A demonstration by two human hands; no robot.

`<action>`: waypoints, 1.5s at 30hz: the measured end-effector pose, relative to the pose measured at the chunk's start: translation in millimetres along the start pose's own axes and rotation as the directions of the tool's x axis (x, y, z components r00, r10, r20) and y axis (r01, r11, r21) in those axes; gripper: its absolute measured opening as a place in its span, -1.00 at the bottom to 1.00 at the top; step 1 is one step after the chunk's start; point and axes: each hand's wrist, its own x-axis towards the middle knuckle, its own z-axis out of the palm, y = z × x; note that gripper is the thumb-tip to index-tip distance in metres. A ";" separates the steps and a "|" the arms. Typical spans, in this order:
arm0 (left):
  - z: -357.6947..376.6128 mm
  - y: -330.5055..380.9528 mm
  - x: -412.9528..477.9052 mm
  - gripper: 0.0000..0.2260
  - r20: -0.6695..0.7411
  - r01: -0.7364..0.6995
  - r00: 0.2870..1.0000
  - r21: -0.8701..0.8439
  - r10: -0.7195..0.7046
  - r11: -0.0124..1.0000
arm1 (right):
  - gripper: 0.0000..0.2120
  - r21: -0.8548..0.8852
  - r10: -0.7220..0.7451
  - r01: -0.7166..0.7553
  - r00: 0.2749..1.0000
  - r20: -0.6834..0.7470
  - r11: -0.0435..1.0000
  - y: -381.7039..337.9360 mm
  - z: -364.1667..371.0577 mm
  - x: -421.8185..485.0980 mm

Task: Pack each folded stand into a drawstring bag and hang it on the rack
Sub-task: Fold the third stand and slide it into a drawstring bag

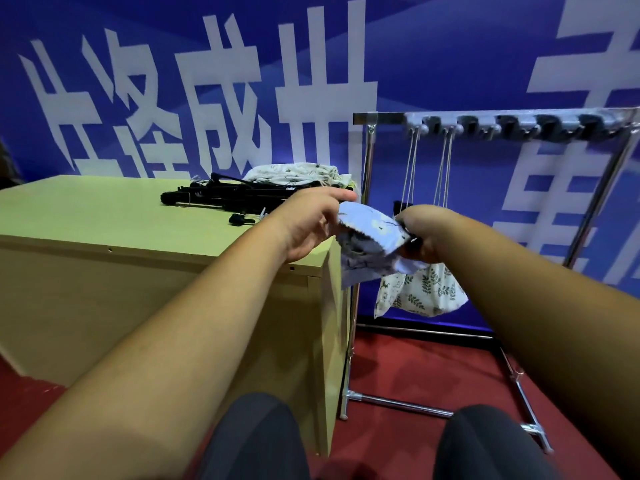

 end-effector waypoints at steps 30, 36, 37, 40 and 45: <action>-49.2 -20.3 1.4 -0.82 -0.385 0.304 0.912 0.867 0.142 0.396 | -0.85 -0.617 0.155 0.074 0.938 0.309 0.784 23.3 44.1 -26.0; -81.4 -23.6 -12.6 -0.86 -0.460 0.418 0.887 0.831 0.031 0.367 | -0.99 -0.542 0.125 0.233 0.830 0.543 0.807 23.3 67.0 -20.5; -88.6 -25.2 -13.6 -0.83 -0.467 0.443 0.884 0.814 -0.031 0.376 | -0.97 -0.587 0.111 0.269 0.842 0.529 0.763 22.3 70.4 -21.8; -107.4 -27.2 -20.2 -0.76 -0.473 0.501 0.864 0.782 -0.170 0.371 | -0.89 -0.690 0.021 0.358 0.879 0.476 0.629 20.0 83.4 -21.9; -125.5 -18.3 -40.7 -0.52 -0.424 0.445 0.895 0.861 -0.137 0.246 | -0.74 -0.722 -0.075 0.370 0.910 0.407 0.585 12.6 110.2 -21.1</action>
